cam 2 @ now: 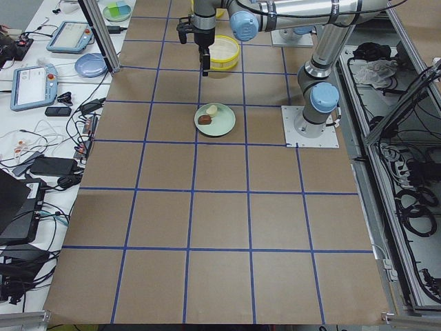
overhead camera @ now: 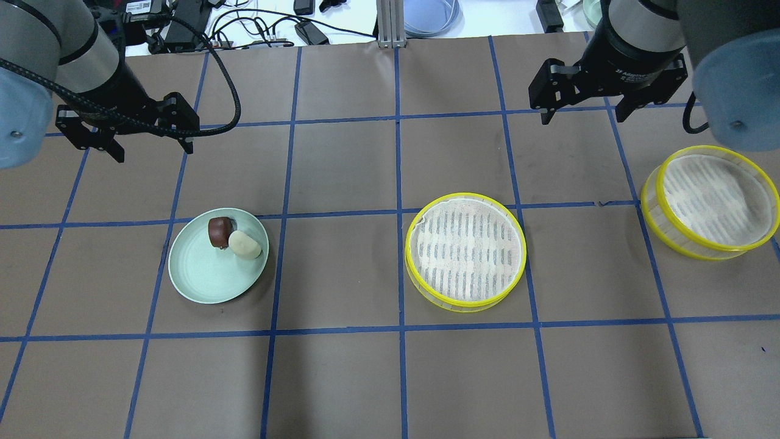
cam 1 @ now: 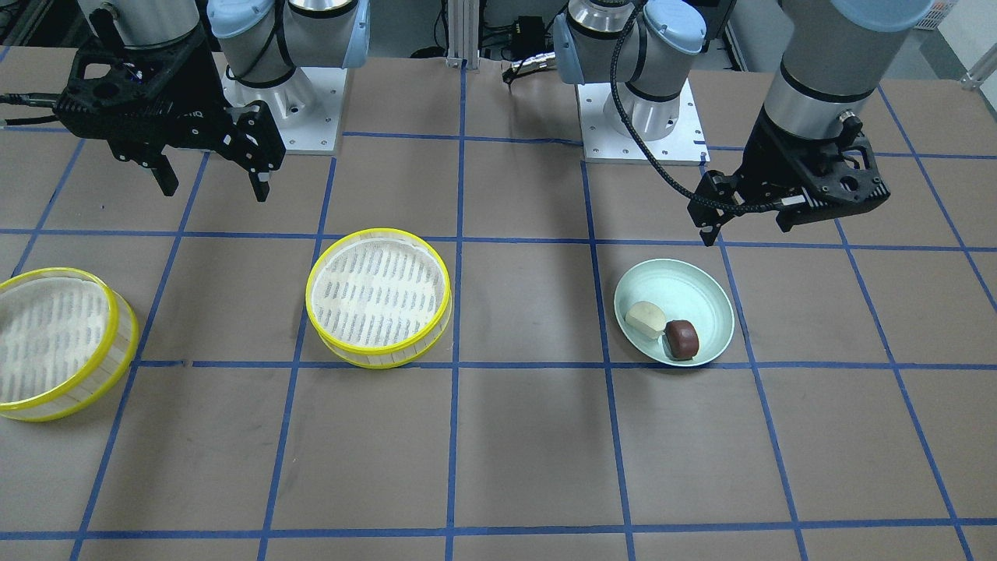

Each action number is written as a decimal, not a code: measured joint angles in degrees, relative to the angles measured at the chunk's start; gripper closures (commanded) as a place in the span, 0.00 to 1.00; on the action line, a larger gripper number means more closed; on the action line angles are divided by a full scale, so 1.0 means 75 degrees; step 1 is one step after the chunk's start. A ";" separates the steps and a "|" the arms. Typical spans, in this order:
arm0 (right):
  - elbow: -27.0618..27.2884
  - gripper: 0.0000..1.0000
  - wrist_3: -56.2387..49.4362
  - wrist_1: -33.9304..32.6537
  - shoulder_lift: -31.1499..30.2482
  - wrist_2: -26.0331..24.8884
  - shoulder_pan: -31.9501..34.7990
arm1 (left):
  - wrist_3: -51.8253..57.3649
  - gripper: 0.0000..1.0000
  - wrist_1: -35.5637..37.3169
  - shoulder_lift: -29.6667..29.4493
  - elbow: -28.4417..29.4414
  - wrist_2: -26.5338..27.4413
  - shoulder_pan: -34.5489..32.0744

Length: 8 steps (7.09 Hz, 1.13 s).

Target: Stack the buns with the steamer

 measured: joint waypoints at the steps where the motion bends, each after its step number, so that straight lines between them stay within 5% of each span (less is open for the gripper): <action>1: 0.0000 0.00 -0.0001 0.0003 -0.0001 -0.0004 0.0000 | 0.0014 0.00 0.0007 -0.0041 -0.0008 -0.0012 0.0003; 4: 0.0000 0.00 -0.0007 -0.0017 0.0005 -0.0028 0.0000 | -0.0039 0.00 0.0153 -0.0645 -0.0320 -0.0073 0.0027; 8: 0.0008 0.00 -0.0252 0.0013 0.0193 -0.0059 -0.0006 | -0.0396 0.00 0.1723 -0.1717 -0.1246 -0.0268 0.0088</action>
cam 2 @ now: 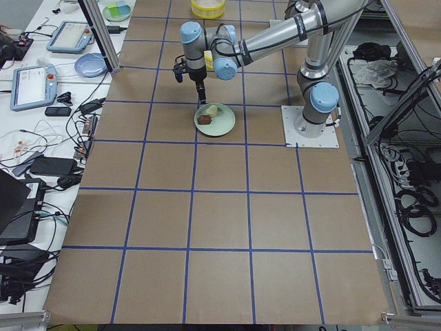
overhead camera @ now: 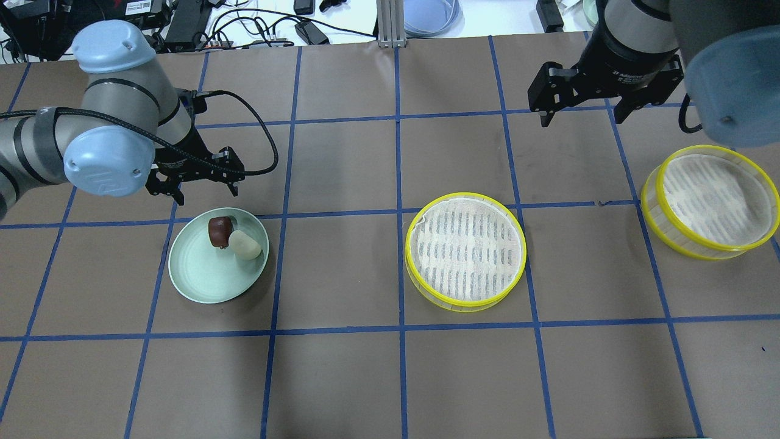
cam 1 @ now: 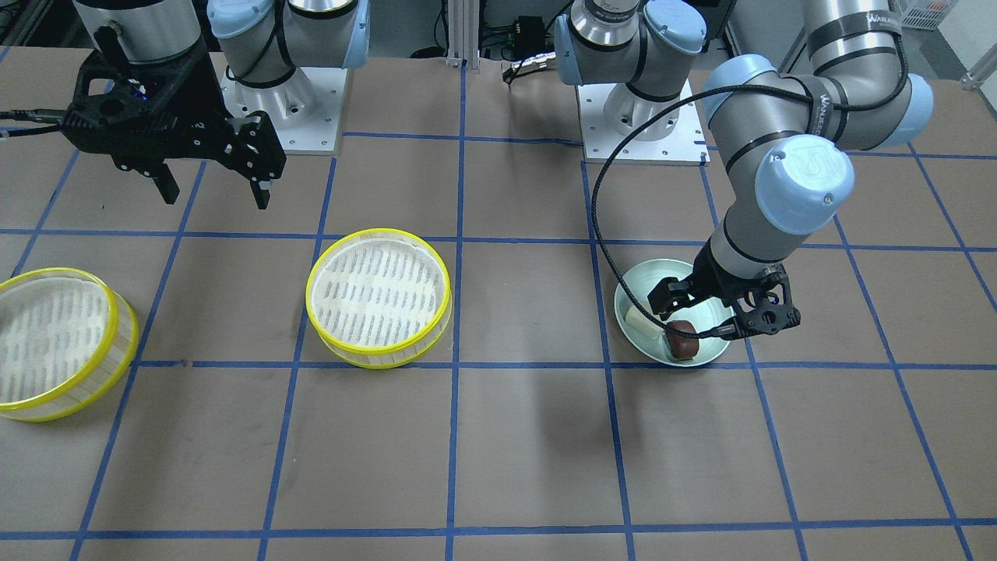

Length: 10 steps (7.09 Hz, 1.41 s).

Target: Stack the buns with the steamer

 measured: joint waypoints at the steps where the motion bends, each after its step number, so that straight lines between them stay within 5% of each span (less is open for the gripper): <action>1: 0.0002 0.00 -0.0281 -0.0009 0.0053 -0.0038 -0.0025 | -0.0172 0.00 0.0049 -0.0172 -0.0031 -0.0098 0.0003; 8: 0.0407 0.07 -0.1505 -0.0189 0.0064 -0.0173 -0.0637 | -0.1664 0.03 0.0065 -0.1064 -0.0299 -0.0565 0.0004; 9: 0.0589 0.07 -0.1975 -0.0440 0.0091 -0.0267 -0.1016 | -0.1696 0.24 0.0051 -0.1098 -0.0335 -0.0559 0.0004; 10: 0.0832 0.07 -0.2476 -0.0719 0.0177 -0.0404 -0.1547 | -0.1715 0.34 0.0050 -0.1113 -0.0360 -0.0557 0.0004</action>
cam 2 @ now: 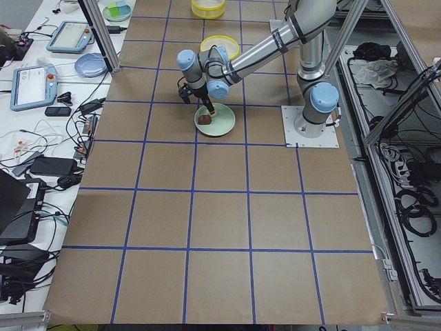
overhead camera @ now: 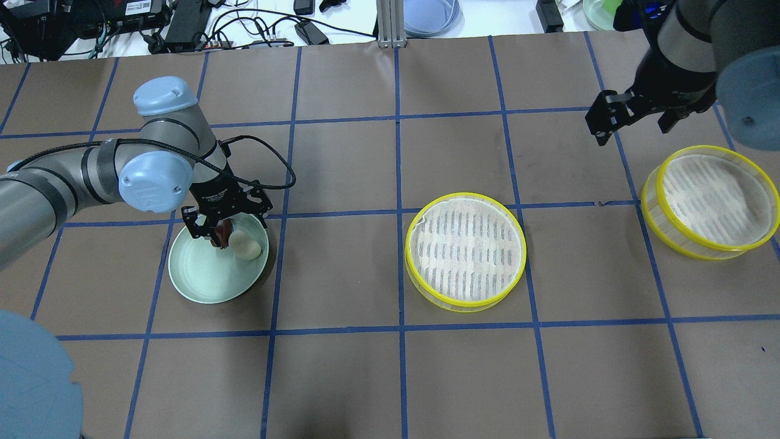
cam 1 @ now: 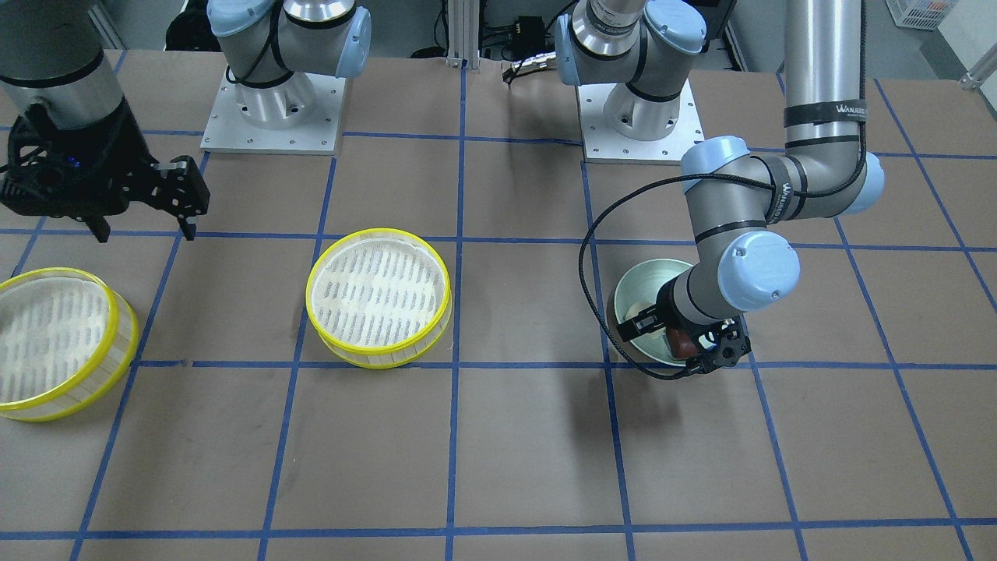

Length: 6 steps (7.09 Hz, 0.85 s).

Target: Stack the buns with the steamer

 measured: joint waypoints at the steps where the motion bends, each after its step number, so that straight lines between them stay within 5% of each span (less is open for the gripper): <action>1: 0.0179 0.08 -0.0541 -0.0184 0.0335 -0.0209 -0.0711 | -0.0002 0.55 -0.0002 -0.0010 -0.0031 0.0001 0.0000; 3: 0.0273 0.09 -0.1433 -0.1001 0.1512 -0.0500 -0.1688 | 0.0035 0.93 -0.0008 -0.0012 -0.0092 0.0053 0.0000; 6: 0.0276 0.13 -0.1818 -0.2313 0.2975 -0.0940 -0.1928 | 0.0098 1.00 -0.0038 0.0048 0.0042 0.0043 0.0010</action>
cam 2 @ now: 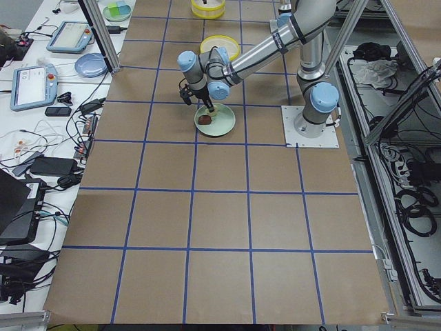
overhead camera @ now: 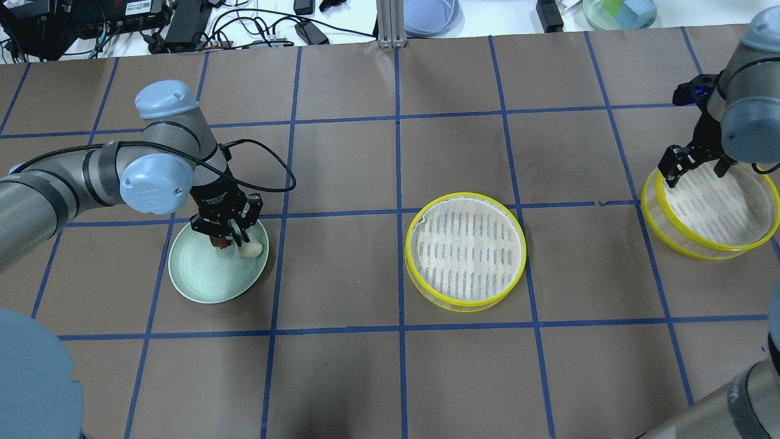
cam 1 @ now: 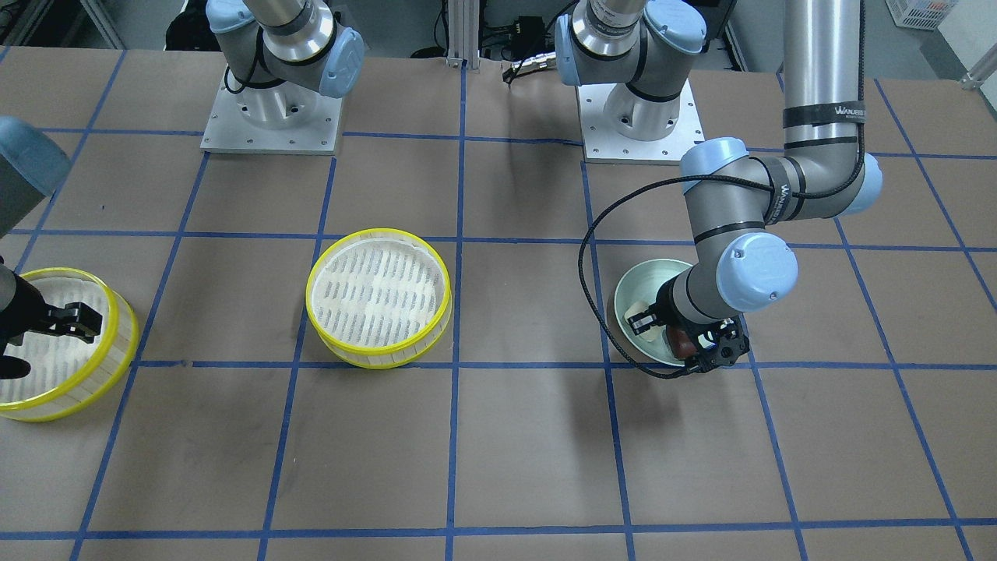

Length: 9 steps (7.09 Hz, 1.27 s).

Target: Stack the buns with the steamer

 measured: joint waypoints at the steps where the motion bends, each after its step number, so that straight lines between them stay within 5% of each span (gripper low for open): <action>1: -0.0018 0.13 -0.0086 -0.0095 0.0076 -0.0032 -0.0056 | 0.0019 1.00 -0.0131 0.0116 0.0224 -0.0025 -0.0022; 3: -0.0039 0.13 -0.0522 -0.0295 0.0150 0.0040 -0.0733 | -0.0032 1.00 -0.0415 0.0481 0.0597 -0.0716 -0.0272; 6: -0.0076 0.15 -0.1227 -0.0845 0.0378 0.0317 -0.1602 | -0.1669 1.00 -0.0053 0.0530 0.1213 -0.1430 -0.2106; 7: -0.0099 0.31 -0.1572 -0.0955 0.0458 0.0600 -0.1876 | -0.2406 1.00 0.0268 0.0375 0.1430 -0.1599 -0.2851; 8: -0.0115 0.68 -0.1790 -0.1010 0.0545 0.0807 -0.2023 | -0.3004 1.00 0.0761 0.0120 0.1559 -0.1671 -0.3503; 9: -0.0124 1.00 -0.1896 -0.1090 0.0674 0.0910 -0.2088 | -0.3467 0.87 0.1353 -0.0245 0.1615 -0.1630 -0.3976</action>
